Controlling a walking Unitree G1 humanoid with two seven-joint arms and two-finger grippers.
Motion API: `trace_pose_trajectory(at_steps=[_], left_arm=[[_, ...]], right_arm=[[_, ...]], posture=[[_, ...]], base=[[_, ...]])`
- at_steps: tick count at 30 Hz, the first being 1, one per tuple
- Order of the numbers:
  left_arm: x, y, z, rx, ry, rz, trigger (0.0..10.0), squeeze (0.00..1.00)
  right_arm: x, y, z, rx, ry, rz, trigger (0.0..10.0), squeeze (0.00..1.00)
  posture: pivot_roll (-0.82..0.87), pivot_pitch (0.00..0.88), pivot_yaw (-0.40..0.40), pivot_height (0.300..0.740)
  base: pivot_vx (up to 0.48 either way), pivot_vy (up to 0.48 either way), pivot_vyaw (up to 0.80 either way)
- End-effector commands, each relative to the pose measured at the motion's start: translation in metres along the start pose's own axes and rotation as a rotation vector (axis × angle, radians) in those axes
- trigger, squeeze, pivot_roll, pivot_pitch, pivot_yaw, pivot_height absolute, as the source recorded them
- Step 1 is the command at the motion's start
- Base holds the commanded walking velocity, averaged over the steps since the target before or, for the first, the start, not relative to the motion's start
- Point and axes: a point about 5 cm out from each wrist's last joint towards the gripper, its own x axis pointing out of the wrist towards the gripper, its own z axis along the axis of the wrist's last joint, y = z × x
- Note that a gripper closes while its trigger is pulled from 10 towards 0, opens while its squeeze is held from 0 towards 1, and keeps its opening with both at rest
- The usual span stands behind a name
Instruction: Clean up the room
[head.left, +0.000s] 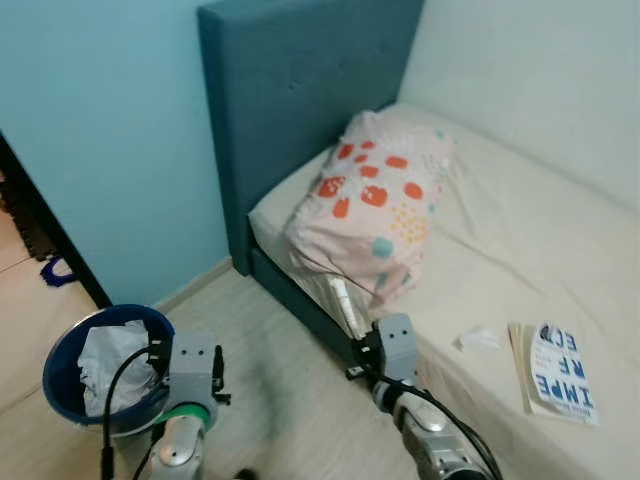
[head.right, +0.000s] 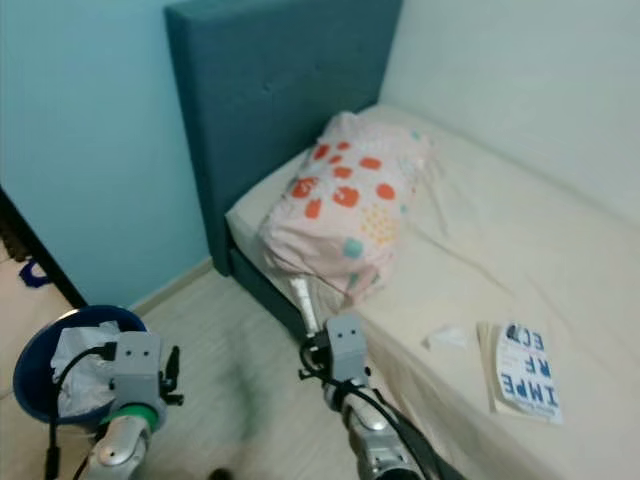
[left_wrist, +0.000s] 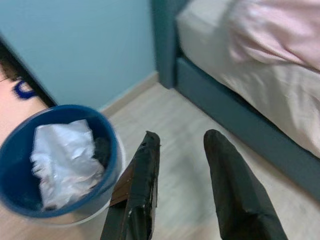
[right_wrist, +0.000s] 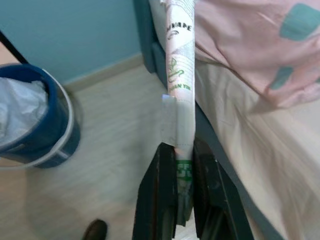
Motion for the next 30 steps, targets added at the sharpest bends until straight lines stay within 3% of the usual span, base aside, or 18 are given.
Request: trace_pose_trajectory(at_steps=[1,30], left_arm=[[-0.003,0.001,-0.008,0.003,0.031,0.005,10.0,0.0],[0.002,-0.004,0.003,-0.038,-0.024,-0.011,10.0,0.0]], right_arm=[[-0.006,0.001,-0.011,0.008,0.034,-0.004,10.0,0.0],[-0.007,-0.008,-0.013,-0.01,0.043,-0.035,10.0,0.0]], posture=[[0.04,0.032,-0.049,0.74],[0.04,0.038,-0.047,0.74]], base=[[0.0,0.0,0.8],[0.0,0.0,0.8]])
